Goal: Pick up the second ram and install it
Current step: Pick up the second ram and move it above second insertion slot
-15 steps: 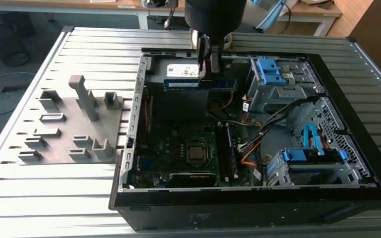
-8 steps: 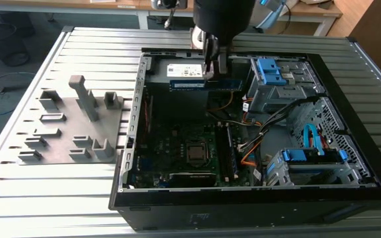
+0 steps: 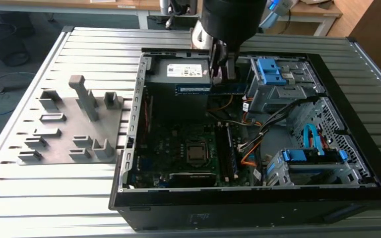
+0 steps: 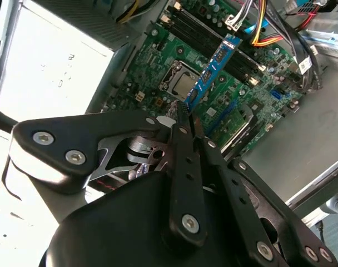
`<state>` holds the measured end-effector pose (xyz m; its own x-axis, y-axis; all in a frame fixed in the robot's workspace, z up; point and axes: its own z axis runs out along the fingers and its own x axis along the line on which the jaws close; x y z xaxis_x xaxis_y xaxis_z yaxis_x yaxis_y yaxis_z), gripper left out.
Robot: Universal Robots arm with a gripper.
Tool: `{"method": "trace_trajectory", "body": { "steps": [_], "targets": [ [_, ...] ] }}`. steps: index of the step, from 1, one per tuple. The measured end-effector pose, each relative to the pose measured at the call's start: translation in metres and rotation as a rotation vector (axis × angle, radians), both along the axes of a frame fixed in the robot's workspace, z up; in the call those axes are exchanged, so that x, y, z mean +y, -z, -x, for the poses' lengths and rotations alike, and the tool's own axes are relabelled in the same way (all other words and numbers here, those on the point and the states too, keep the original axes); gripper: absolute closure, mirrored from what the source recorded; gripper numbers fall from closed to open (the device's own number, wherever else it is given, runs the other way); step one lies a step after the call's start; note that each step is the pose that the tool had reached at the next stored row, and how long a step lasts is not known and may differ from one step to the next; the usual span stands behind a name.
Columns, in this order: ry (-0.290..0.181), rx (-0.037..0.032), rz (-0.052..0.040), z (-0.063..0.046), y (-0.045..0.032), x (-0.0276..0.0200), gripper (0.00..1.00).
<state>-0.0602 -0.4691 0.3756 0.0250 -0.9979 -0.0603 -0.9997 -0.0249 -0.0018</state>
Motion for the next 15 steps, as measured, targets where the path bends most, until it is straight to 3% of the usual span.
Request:
{"method": "trace_trajectory", "body": {
  "steps": [15],
  "targets": [
    [0.0, 0.0001, 0.0002, -0.0023, 0.0045, -0.0053, 0.86]
  ]
}}
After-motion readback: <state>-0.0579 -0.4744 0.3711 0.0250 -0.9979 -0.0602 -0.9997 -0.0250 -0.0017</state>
